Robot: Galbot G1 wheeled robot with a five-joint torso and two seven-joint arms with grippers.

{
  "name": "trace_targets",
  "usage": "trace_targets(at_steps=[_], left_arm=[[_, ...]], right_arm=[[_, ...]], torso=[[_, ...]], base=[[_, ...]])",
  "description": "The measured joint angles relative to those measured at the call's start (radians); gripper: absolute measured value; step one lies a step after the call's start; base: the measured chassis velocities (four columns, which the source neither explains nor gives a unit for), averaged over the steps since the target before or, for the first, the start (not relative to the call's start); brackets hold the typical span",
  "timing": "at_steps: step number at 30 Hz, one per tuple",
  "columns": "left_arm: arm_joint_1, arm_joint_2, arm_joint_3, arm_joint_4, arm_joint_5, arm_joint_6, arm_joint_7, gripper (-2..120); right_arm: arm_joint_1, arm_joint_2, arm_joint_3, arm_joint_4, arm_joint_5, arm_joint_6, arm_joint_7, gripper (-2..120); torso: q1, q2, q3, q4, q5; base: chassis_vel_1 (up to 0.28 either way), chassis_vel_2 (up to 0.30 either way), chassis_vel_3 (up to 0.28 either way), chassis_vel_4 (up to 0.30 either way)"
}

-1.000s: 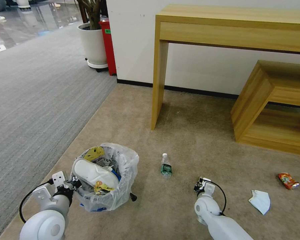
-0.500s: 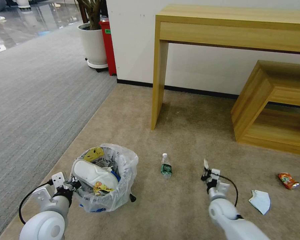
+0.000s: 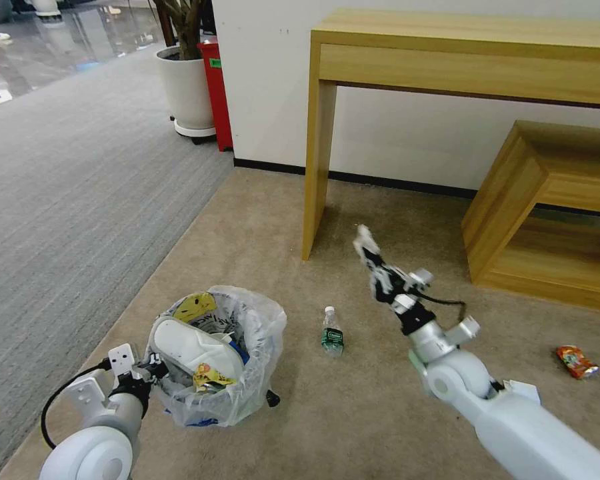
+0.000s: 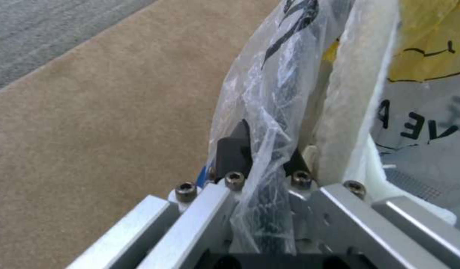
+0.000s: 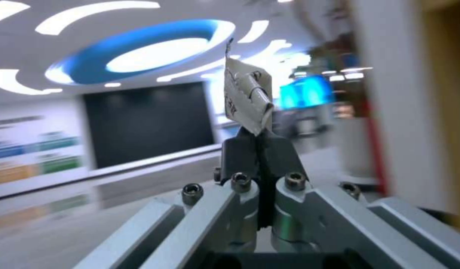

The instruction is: Pick up the trash bin and place the garbage on the floor into it.

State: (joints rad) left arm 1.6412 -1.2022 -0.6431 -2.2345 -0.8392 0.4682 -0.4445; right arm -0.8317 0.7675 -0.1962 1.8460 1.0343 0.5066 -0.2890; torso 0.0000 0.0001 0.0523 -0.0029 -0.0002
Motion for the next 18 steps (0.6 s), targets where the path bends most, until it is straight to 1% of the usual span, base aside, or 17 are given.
trace_targets(at_steps=[2, 3, 4, 6, 7, 9, 11, 12, 15, 16, 18], left_arm=[[0.013, 0.000, 0.002, -0.035, -0.018, 0.020, -0.013, 1], [0.013, 0.000, 0.002, -0.035, -0.018, 0.020, -0.013, 1], [0.017, 0.002, 0.004, -0.050, -0.027, 0.030, -0.016, 1], [0.011, 0.021, 0.005, -0.063, -0.057, 0.046, -0.024, 1], [0.011, 0.021, 0.005, -0.063, -0.057, 0.046, -0.024, 1], [-0.007, 0.048, 0.004, -0.063, -0.088, 0.057, -0.029, 1], [-0.023, 0.069, 0.005, -0.056, -0.098, 0.060, -0.029, 1], [-0.023, 0.069, 0.005, -0.056, -0.098, 0.060, -0.029, 1], [-0.047, 0.100, 0.011, -0.033, -0.115, 0.062, -0.029, 1], [-0.047, 0.100, 0.011, -0.033, -0.115, 0.062, -0.029, 1], [-0.069, 0.114, 0.019, -0.006, -0.119, 0.062, -0.029, 1]], right_arm=[[0.122, -0.026, -0.123, 0.028, 0.022, -0.004, -0.019, 0], [0.122, -0.026, -0.123, 0.028, 0.022, -0.004, -0.019, 0], [0.159, -0.031, -0.167, 0.032, 0.025, -0.005, -0.020, 0], [0.202, -0.033, -0.227, 0.039, 0.033, -0.009, -0.020, 0], [0.202, -0.033, -0.227, 0.039, 0.033, -0.009, -0.020, 0], [0.221, -0.027, -0.261, 0.046, 0.044, -0.019, -0.019, 0], [0.234, -0.021, -0.286, 0.046, 0.050, -0.024, -0.018, 0], [0.234, -0.021, -0.286, 0.046, 0.050, -0.024, -0.018, 0], [0.260, -0.009, -0.352, 0.032, 0.053, -0.029, -0.011, 0], [0.260, -0.009, -0.352, 0.032, 0.053, -0.029, -0.011, 0], [0.277, 0.006, -0.414, 0.004, 0.045, -0.030, -0.004, 0]], torso=[[0.000, 0.000, 0.000, 0.0004, -0.0001], [0.000, 0.000, 0.000, 0.0004, -0.0001], [0.000, 0.000, 0.000, 0.0007, 0.0000], [0.000, 0.000, 0.000, 0.0006, 0.0003], [0.000, 0.000, 0.000, 0.0006, 0.0003], [0.000, 0.000, 0.000, -0.0002, 0.0001], [0.000, 0.000, 0.000, -0.0002, 0.0002], [0.000, 0.000, 0.000, -0.0002, 0.0002], [0.000, 0.000, 0.000, 0.0002, 0.0000], [0.000, 0.000, 0.000, 0.0002, 0.0000], [0.000, 0.000, 0.000, 0.0001, 0.0002]], base=[[0.000, 0.000, 0.000, 0.000], [0.000, 0.000, 0.000, 0.000], [0.000, 0.000, 0.000, 0.000], [0.000, 0.000, 0.000, 0.000], [0.000, 0.000, 0.000, 0.000], [0.000, 0.000, 0.000, 0.000], [0.000, 0.000, 0.000, 0.000], [0.000, 0.000, 0.000, 0.000], [0.000, 0.000, 0.000, 0.000], [0.000, 0.000, 0.000, 0.000], [0.000, 0.000, 0.000, 0.000]])
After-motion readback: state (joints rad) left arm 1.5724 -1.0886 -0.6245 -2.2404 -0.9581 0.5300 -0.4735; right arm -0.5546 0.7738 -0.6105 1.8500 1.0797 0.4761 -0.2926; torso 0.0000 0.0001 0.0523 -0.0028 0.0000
